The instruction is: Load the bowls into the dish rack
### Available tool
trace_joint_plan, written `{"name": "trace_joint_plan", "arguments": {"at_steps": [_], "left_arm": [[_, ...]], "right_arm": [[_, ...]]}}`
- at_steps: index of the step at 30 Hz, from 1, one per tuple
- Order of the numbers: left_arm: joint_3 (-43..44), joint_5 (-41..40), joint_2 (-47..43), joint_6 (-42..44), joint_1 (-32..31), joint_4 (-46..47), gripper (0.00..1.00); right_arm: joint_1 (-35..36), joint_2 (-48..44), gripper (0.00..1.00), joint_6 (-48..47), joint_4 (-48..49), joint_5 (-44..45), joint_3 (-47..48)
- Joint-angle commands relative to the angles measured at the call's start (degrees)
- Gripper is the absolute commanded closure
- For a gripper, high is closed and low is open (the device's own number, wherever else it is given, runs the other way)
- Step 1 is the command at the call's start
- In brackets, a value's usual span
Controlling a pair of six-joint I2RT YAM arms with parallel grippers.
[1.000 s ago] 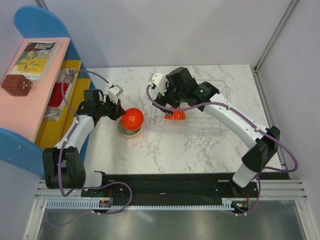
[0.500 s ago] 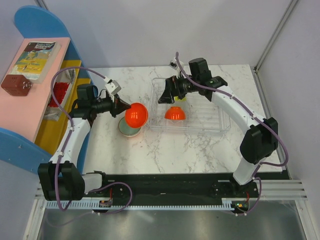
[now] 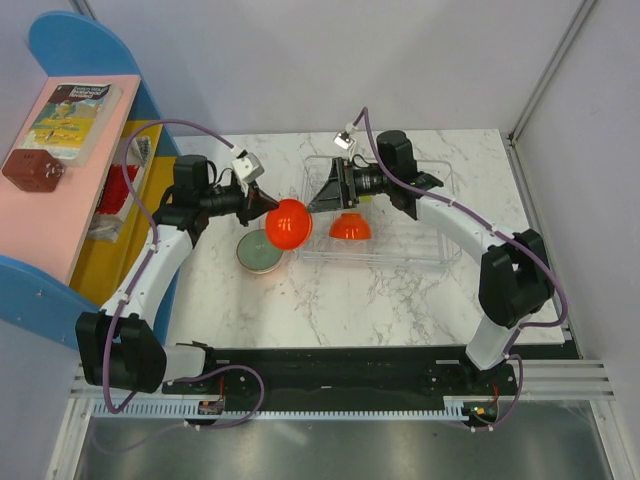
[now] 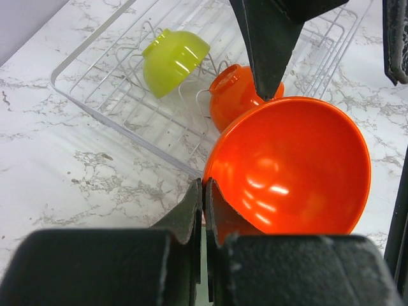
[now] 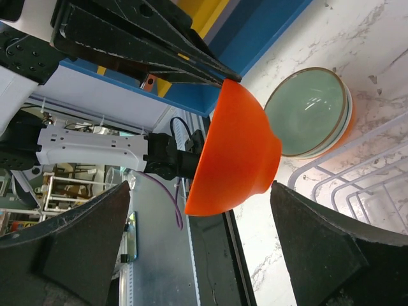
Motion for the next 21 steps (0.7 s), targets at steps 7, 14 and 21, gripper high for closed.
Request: {"name": "trace_joint_plan", "arguments": {"at_steps": [7,14,21], "left_arm": [[3.85,-0.99,-0.14,0.20,-1.21,3.46,0.98],[3.33,-1.43,-1.37,0.20,-2.18,3.98,0.98],[2.62,-2.13,-3.05,0.20,-3.06,4.86,0.98]], "right_arm": [[1.04,1.31,0.02,3.19,6.88,-3.24,-1.96],[2.35,3.59,0.02,3.01,6.88,-3.24,-1.26],[2.53,5.09,0.02,3.10,6.79,-3.33,-0.82]]}}
